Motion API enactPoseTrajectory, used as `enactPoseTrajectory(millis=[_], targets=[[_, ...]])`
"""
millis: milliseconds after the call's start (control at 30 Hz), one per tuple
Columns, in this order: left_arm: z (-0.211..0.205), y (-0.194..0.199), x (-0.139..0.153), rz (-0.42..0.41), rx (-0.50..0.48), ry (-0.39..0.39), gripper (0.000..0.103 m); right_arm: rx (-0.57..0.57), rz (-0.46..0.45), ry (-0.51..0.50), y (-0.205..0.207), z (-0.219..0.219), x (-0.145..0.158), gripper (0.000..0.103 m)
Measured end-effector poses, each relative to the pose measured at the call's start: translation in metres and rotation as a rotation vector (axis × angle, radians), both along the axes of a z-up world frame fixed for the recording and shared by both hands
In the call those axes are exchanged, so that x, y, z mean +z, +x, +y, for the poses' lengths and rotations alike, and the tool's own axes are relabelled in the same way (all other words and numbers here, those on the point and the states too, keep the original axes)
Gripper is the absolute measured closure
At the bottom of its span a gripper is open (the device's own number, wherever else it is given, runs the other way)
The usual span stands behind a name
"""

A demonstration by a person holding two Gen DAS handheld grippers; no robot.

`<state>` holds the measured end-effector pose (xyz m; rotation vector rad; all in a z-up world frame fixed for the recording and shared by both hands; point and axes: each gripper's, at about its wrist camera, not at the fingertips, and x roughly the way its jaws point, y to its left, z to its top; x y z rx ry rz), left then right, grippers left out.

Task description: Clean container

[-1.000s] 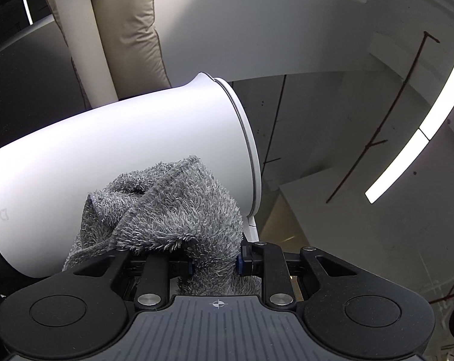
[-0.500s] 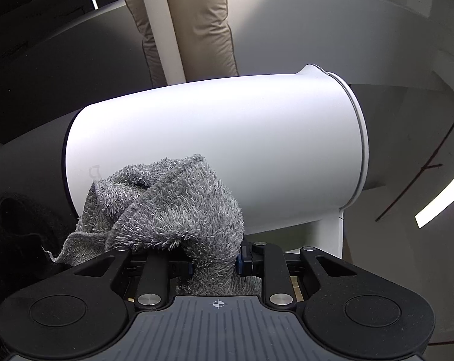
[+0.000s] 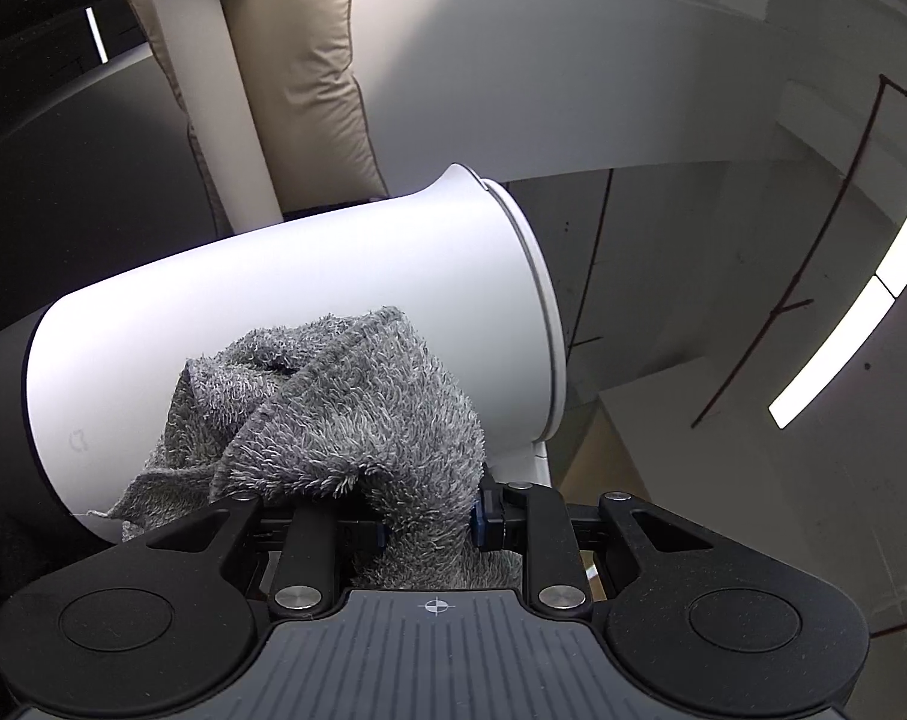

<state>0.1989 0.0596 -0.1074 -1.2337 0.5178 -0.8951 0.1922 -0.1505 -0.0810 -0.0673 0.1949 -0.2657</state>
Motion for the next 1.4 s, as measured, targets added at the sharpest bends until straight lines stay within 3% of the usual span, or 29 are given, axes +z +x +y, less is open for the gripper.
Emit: enactPoseTrajectory(millis=[200,400,533,767,1100,1400], targets=[[0.0,-0.009,0.018,-0.031,-0.018,-0.039,0.081,0.008,-0.007,-0.032,-0.006,0.005,-0.005,0.073],[0.007,-0.013,-0.019,0.086,-0.035,-0.11,0.081,0.022,-0.008,-0.029,-0.009,-0.002,-0.006,0.073],[0.0,-0.006,-0.04,0.224,-0.038,-0.05,0.081,0.027,-0.009,-0.035,-0.008,-0.006,-0.004,0.073],[-0.019,0.005,-0.05,0.327,-0.021,0.061,0.081,0.017,-0.002,-0.05,-0.007,-0.009,-0.002,0.073],[-0.027,0.008,-0.041,0.294,0.008,0.095,0.081,-0.019,0.013,-0.079,0.002,-0.006,-0.004,0.073],[-0.021,0.005,-0.023,0.207,0.088,0.043,0.081,0.1,-0.006,0.066,0.004,-0.029,0.0,0.074]])
